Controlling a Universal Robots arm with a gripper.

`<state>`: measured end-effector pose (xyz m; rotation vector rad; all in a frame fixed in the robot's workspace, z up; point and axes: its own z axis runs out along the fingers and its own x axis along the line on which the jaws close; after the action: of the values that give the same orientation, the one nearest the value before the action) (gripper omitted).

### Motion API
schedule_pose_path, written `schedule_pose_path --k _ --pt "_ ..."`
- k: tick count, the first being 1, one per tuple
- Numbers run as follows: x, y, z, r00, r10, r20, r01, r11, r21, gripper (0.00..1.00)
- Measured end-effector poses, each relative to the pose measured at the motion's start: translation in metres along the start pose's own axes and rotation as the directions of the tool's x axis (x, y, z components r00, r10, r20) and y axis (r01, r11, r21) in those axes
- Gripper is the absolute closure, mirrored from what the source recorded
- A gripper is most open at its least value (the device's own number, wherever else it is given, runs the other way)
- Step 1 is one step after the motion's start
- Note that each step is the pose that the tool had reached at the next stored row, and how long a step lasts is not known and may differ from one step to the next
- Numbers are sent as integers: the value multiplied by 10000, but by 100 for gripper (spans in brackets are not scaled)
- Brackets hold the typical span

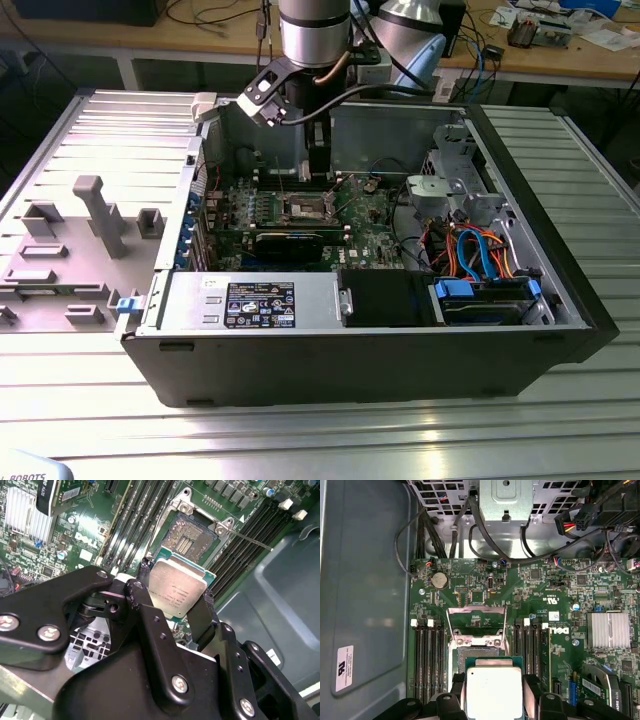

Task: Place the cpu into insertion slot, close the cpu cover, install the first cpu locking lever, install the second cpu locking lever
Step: 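Place the cpu into insertion slot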

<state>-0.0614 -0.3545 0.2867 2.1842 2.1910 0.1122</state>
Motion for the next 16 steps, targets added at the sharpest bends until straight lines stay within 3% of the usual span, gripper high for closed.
schedule_pose_path --k 16 --pt "-1 -4 43 10000 0 -7 0 10000 1 46"
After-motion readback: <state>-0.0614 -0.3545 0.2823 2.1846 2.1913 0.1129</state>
